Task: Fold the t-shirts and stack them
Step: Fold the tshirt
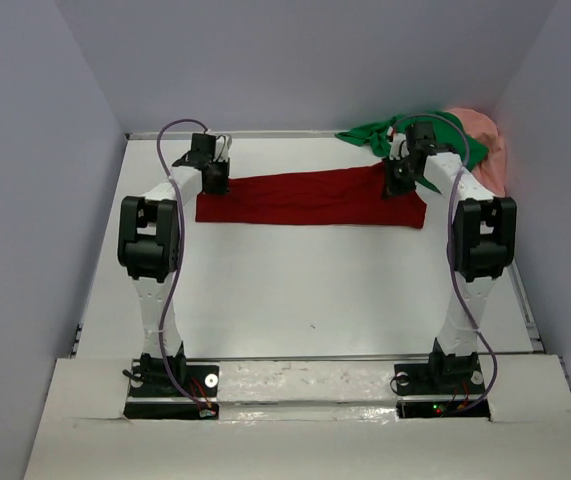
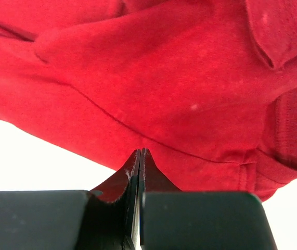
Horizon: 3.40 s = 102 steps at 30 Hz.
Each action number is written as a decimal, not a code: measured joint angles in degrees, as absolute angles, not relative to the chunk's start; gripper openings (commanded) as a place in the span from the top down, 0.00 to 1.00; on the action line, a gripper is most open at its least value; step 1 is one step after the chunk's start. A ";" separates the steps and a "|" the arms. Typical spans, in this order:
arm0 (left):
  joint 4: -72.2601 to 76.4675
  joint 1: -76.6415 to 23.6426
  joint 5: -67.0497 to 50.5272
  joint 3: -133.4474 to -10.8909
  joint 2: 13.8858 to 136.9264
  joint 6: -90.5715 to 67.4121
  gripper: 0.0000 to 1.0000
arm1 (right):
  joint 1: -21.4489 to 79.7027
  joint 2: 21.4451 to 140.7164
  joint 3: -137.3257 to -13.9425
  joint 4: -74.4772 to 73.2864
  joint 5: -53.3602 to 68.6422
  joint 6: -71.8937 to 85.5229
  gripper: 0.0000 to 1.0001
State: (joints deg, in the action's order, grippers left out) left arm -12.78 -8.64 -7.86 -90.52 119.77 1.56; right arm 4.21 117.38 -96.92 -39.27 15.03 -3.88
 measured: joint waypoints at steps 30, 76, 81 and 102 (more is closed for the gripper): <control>-19.46 -8.62 -11.49 -96.62 126.23 -0.71 1.00 | 4.21 138.47 -122.80 -60.05 16.27 -1.28 1.00; -30.20 -32.40 -33.58 -85.14 119.26 12.23 1.00 | 14.76 157.23 -155.61 -57.43 10.41 4.56 1.00; -37.06 -37.74 -44.77 -85.23 121.58 18.09 1.00 | 18.52 157.53 -155.61 -53.78 8.86 4.32 1.00; -51.96 -51.13 -62.30 -90.70 117.45 33.93 1.00 | 19.99 158.32 -155.22 -46.83 7.20 3.88 1.00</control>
State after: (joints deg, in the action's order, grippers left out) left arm -51.96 -51.13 -62.30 -90.70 117.45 33.93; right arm 19.99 158.32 -155.22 -46.83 7.20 3.88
